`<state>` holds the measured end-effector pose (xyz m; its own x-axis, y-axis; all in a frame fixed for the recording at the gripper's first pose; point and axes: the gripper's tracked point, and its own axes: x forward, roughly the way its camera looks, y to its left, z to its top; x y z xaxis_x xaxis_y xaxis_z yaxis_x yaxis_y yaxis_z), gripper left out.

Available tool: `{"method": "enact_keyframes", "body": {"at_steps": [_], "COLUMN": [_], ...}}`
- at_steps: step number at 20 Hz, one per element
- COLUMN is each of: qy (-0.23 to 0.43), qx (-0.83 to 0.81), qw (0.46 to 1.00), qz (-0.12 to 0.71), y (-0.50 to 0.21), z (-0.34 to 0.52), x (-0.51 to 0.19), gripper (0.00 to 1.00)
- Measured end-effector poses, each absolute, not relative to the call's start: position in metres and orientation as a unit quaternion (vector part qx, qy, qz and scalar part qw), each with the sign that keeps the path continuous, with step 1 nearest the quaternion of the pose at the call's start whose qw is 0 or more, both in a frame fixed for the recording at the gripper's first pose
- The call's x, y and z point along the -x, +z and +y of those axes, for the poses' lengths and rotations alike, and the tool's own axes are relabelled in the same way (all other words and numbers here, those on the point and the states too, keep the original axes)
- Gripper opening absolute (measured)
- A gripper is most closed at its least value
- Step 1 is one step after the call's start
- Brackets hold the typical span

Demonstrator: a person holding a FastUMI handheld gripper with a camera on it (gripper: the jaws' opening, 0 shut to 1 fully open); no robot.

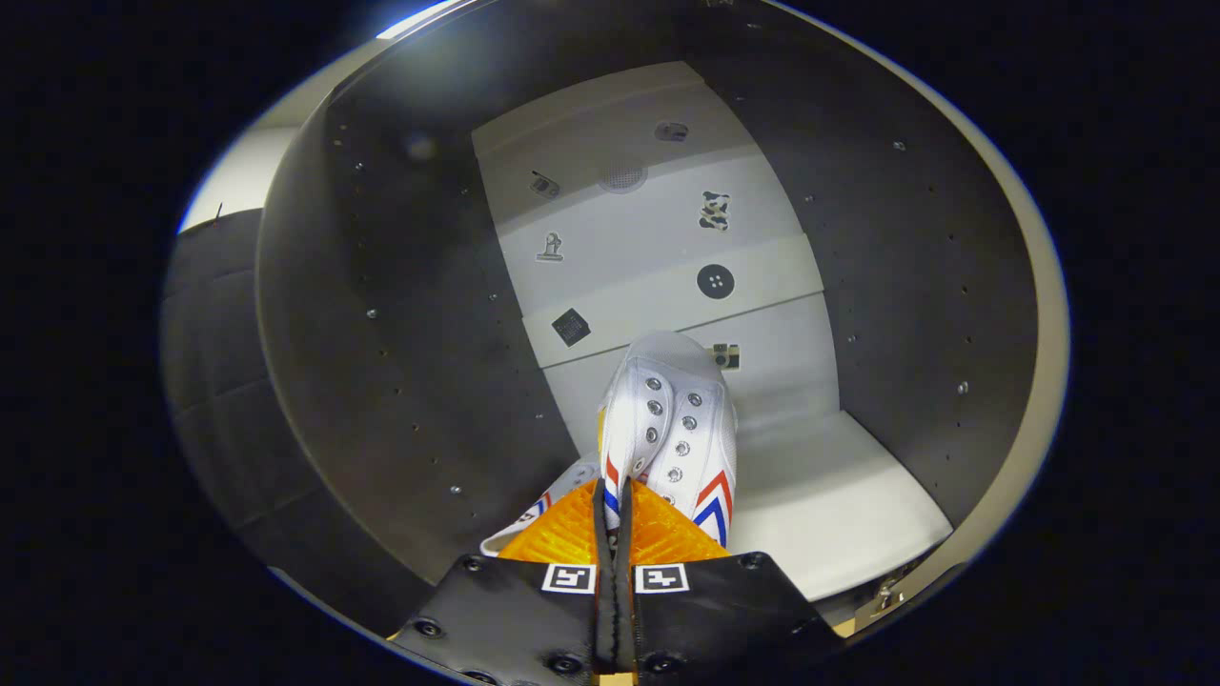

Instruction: Open the shoe cabinet door, grab the shoes and put them into the shoe cabinet, then close the shoe cabinet door.

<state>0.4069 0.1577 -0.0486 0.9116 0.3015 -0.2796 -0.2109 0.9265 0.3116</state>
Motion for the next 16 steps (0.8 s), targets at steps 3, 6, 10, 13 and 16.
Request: {"method": "enact_keyframes", "body": {"at_steps": [3,6,10,13,16], "qy": [0.112,0.102,0.087,0.088,0.083], "qx": [-0.109,-0.107,-0.103,-0.094,-0.082], "qw": [0.972,0.970,0.969,0.974,0.979], "qz": [0.177,0.191,0.207,0.188,0.168], "y": [-0.064,-0.083,-0.099,-0.088,-0.070], "z": [0.156,0.160,0.160,0.161,0.153], "x": [-0.428,-0.445,-0.449,-0.446,-0.427], "gripper": [0.01,0.01,0.06,0.28,0.55]}}
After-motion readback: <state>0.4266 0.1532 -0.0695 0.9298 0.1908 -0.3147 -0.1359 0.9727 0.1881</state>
